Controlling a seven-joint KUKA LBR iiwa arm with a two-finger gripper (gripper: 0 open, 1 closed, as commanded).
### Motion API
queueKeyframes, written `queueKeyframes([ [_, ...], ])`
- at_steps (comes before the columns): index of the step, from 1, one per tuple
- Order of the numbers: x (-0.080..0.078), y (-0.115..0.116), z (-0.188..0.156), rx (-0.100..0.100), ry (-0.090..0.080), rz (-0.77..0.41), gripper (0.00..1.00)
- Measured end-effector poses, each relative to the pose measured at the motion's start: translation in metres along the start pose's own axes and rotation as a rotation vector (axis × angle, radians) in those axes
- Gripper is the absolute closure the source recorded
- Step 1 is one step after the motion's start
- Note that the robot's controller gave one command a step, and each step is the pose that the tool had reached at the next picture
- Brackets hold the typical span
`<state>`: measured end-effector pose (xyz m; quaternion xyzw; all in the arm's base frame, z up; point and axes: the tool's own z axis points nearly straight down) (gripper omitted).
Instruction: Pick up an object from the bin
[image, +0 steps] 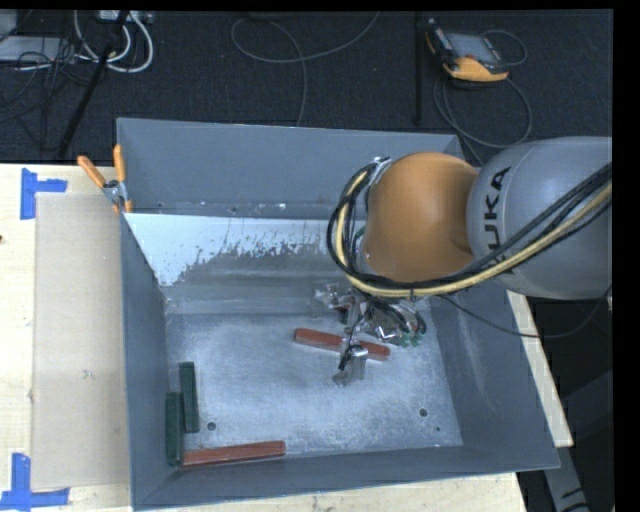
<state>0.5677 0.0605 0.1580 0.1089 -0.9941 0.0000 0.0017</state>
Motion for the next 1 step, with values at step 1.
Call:
queueKeyframes([
  [1, -0.0234, -0.0399, 0.0901, 0.0, 0.001, 0.296, 0.0],
])
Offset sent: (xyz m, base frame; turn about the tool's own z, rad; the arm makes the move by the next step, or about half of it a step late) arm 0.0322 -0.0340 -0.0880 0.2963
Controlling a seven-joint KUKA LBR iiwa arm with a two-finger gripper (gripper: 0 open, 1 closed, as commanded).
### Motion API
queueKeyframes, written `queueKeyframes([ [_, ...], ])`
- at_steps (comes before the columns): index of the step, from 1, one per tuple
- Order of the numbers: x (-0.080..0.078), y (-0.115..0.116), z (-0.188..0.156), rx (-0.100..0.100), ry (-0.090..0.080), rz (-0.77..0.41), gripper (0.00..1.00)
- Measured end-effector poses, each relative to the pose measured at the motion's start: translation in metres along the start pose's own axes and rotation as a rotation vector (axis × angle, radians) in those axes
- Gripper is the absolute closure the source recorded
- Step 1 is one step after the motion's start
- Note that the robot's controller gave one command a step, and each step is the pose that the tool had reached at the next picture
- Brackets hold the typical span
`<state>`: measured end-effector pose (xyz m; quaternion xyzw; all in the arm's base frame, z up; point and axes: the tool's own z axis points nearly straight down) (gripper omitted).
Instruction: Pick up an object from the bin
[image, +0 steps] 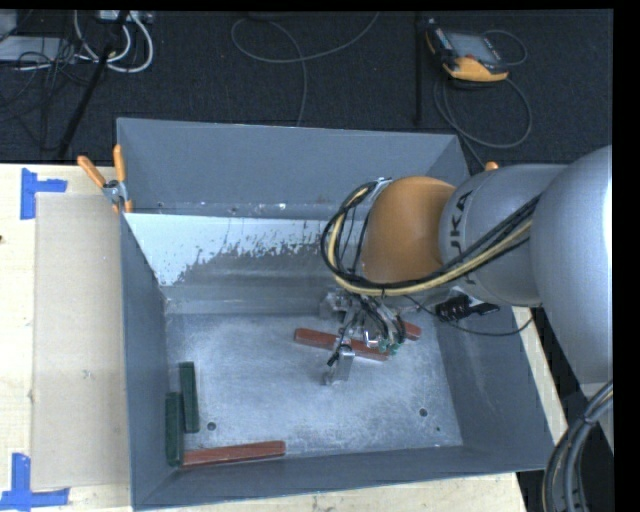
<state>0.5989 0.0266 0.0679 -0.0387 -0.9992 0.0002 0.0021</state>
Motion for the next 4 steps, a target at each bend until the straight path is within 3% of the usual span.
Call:
queueKeyframes([
  [1, -0.001, 0.0, -0.002, -0.001, -0.004, 0.003, 1.0],
  [2, 0.012, -0.101, -0.224, 0.001, -0.016, 0.015, 1.0],
  [3, 0.013, -0.1, -0.219, -0.001, -0.007, 0.016, 0.0],
  [4, 0.045, -0.065, -0.019, -0.002, 0.006, 0.06, 0.0],
])
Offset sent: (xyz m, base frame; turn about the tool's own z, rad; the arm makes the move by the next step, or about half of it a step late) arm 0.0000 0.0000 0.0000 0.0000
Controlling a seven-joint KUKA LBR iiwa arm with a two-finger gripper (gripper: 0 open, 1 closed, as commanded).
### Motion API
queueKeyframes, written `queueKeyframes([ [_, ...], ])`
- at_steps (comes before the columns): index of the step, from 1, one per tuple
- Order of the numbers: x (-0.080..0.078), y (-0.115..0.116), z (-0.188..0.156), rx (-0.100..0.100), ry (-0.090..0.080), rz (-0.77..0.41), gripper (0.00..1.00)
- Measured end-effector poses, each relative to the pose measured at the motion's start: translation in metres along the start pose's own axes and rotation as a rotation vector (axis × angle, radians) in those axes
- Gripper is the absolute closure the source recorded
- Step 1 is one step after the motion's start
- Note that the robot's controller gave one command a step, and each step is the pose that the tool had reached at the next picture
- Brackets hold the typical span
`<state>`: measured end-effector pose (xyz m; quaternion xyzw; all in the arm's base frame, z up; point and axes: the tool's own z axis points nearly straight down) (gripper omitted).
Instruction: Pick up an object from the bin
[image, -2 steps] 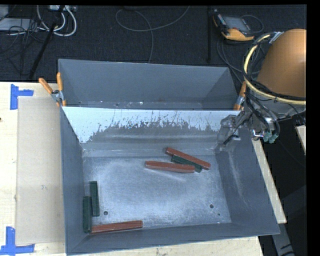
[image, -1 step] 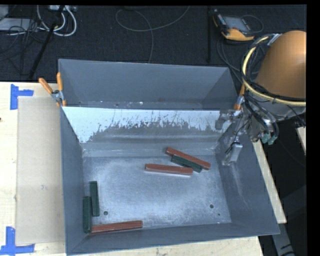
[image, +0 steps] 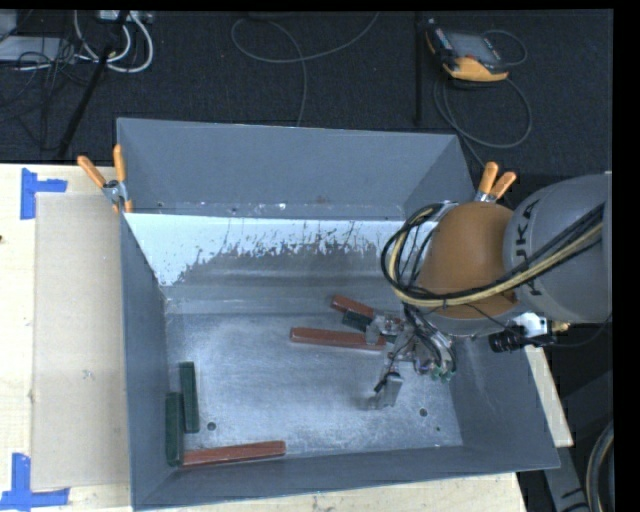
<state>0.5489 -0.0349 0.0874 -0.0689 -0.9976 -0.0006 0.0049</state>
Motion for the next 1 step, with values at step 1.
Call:
queueKeyframes([
  [1, -0.0148, 0.0935, 0.0178, -0.004, -0.013, 0.006, 0.0],
])
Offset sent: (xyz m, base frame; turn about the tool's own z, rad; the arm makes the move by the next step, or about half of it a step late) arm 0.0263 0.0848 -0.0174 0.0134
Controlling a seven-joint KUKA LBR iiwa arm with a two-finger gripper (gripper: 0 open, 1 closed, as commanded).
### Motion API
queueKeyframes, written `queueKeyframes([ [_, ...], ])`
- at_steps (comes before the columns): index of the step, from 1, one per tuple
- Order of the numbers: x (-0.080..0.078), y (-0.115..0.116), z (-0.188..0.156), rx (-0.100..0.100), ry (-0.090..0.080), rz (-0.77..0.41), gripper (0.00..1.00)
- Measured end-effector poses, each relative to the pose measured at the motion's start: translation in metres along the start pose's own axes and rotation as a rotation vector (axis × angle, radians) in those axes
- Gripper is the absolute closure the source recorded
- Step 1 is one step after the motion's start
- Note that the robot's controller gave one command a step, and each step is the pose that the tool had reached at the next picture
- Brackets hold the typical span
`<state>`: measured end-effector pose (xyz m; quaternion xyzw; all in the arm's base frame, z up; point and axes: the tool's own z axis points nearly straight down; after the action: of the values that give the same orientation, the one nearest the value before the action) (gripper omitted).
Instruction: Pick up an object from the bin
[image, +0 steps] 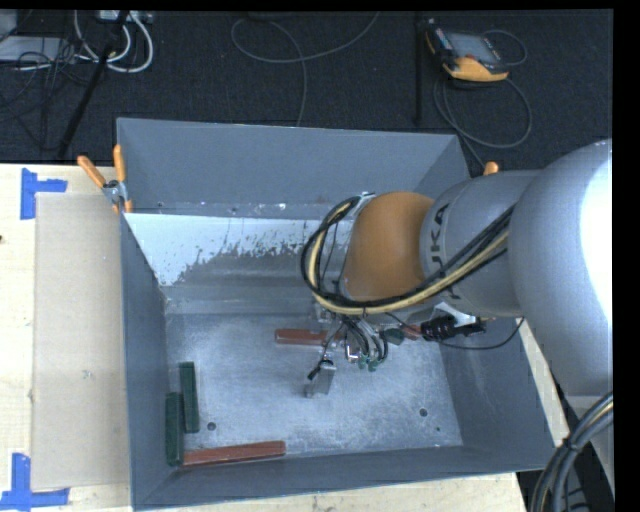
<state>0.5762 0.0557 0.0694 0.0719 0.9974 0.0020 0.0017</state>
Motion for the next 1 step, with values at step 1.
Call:
queueKeyframes([
  [1, -0.001, -0.0046, -0.0022, 0.004, 0.001, 0.006, 1.0],
])
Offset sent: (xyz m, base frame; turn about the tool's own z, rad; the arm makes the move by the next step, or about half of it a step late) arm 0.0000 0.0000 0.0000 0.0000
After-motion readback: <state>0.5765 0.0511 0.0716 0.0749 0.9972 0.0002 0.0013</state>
